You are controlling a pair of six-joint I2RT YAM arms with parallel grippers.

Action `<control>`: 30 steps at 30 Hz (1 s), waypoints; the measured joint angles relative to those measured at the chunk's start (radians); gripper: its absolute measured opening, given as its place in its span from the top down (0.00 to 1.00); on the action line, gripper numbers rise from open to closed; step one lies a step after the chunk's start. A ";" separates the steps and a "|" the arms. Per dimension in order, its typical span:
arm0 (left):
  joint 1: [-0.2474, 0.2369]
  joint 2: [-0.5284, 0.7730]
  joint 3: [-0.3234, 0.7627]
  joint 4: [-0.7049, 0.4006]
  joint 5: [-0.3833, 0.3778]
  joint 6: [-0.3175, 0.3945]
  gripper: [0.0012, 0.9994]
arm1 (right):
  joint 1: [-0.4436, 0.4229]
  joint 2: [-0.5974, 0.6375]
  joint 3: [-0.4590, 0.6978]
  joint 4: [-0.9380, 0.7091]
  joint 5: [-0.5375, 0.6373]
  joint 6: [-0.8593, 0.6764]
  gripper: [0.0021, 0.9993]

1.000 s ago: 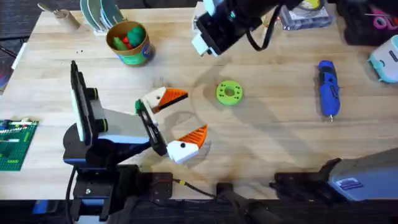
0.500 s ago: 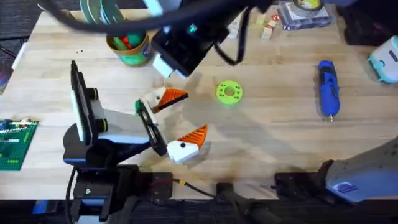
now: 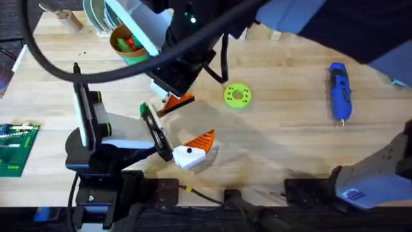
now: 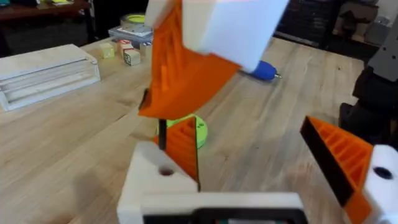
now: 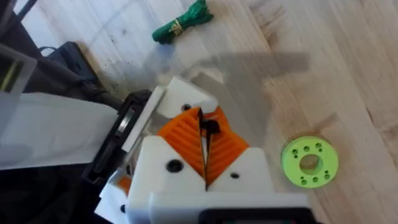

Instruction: Pick up the gripper from the table and insert it into the empty holder that is missing its gripper. Then pick up a screw, insert it into the mounting hole, and use the screwdriver to tighten it. Finally, clean up the table by picking up the vegetable and placing it into the bucket.

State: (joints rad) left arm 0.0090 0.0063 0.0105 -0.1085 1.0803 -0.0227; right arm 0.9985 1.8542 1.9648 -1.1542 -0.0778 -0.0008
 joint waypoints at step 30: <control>0.000 0.000 0.000 0.000 0.000 0.000 0.01 | 0.000 0.011 0.000 0.006 -0.044 0.000 1.00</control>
State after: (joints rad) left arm 0.0090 0.0063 0.0105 -0.1085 1.0805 -0.0231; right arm 0.9985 1.8656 1.9648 -1.1481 -0.1215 -0.0006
